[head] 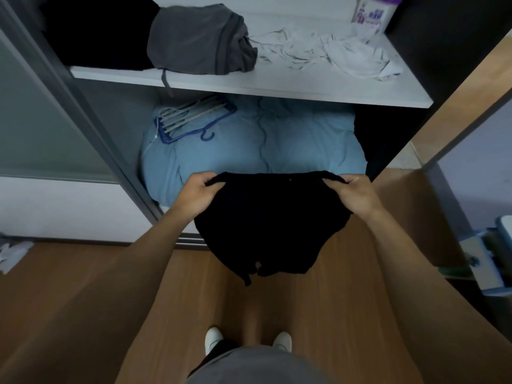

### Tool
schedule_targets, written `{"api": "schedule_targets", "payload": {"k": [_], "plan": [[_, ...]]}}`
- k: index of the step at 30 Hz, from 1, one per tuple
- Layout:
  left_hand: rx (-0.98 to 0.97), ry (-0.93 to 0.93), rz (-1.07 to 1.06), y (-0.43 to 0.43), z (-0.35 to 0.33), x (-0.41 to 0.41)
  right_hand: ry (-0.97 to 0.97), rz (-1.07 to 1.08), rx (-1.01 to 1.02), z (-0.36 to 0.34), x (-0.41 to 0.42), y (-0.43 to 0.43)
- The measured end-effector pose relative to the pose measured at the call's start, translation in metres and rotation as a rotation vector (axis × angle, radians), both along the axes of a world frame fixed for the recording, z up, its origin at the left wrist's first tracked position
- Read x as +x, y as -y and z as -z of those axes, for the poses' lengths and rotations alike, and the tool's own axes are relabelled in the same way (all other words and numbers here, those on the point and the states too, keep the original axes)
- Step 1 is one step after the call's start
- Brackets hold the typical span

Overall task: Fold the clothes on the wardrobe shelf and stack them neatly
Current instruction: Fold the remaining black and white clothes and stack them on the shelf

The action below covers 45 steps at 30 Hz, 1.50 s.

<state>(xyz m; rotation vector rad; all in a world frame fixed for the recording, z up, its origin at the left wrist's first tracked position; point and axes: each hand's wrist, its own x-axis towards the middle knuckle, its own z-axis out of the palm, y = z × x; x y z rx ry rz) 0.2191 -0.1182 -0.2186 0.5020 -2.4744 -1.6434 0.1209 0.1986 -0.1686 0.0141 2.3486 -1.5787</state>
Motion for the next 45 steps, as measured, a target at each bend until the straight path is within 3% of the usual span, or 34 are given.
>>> {"api": "schedule_targets", "payload": {"k": [5,7,11,15,18,27,35,45], "plan": [[-0.095,0.306,0.426,0.015,-0.01,0.011,0.104,0.159,0.163,0.021,-0.001,-0.006],[-0.093,0.354,0.492,0.015,-0.006,0.013,0.088,0.209,0.207,0.028,0.002,-0.003],[-0.159,0.218,0.319,0.0,0.004,0.007,0.123,0.229,0.201,0.035,0.011,0.004],[0.007,0.167,0.006,-0.027,0.008,0.005,0.278,0.197,0.081,0.038,0.023,0.019],[0.232,0.166,-0.078,-0.05,0.006,0.007,0.337,0.163,0.025,0.037,0.036,0.037],[0.245,0.14,0.215,-0.084,-0.006,0.005,0.355,0.039,-0.072,0.022,0.056,0.083],[0.308,-0.043,-0.005,-0.076,-0.005,0.007,0.361,0.298,-0.244,0.012,0.053,0.076],[0.004,-0.061,0.182,-0.088,0.003,0.004,0.311,0.06,-0.167,0.001,0.067,0.094]]}}
